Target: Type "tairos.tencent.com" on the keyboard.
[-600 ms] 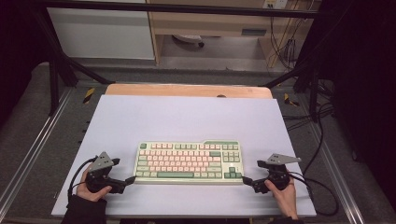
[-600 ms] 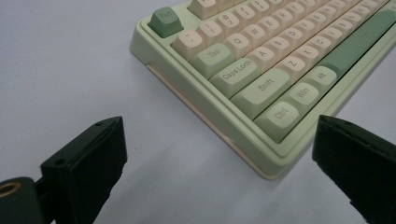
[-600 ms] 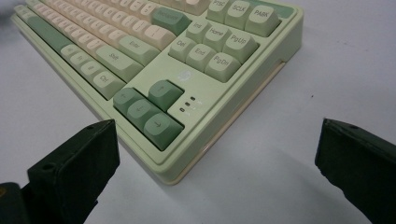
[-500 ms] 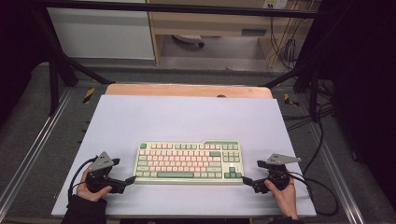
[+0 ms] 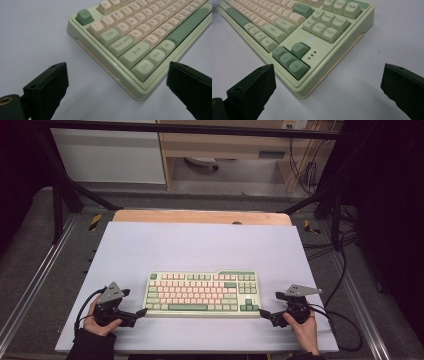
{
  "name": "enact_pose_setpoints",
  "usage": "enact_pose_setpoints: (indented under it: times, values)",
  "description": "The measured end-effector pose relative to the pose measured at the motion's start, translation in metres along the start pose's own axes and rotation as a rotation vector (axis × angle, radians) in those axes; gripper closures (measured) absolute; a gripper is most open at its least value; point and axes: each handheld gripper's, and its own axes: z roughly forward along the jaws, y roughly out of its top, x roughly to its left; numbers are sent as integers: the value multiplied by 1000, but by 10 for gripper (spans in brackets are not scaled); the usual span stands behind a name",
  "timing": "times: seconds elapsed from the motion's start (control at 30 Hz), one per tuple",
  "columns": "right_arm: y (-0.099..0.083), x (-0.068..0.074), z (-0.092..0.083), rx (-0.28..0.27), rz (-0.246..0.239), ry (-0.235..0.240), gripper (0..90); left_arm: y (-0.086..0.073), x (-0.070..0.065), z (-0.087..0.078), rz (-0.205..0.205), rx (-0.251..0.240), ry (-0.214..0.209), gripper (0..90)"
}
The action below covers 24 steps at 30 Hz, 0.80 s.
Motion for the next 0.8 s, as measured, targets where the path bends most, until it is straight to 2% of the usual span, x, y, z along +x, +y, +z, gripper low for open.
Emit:
enact_pose_setpoints:
  times: [0.4,0.57,0.67,0.8]
  values:
    - [0,0,-1,-3,-3,-4,3,11,-9,3,-4,13,8,67]
    - [0,0,0,3,-3,-3,3,18,-13,1,-8,-1,14,141]
    - [0,0,0,2,1,-3,3,22,-15,0,-22,-19,11,223]
    - [0,0,1,7,-5,-5,3,27,-18,1,-34,-16,2,288]
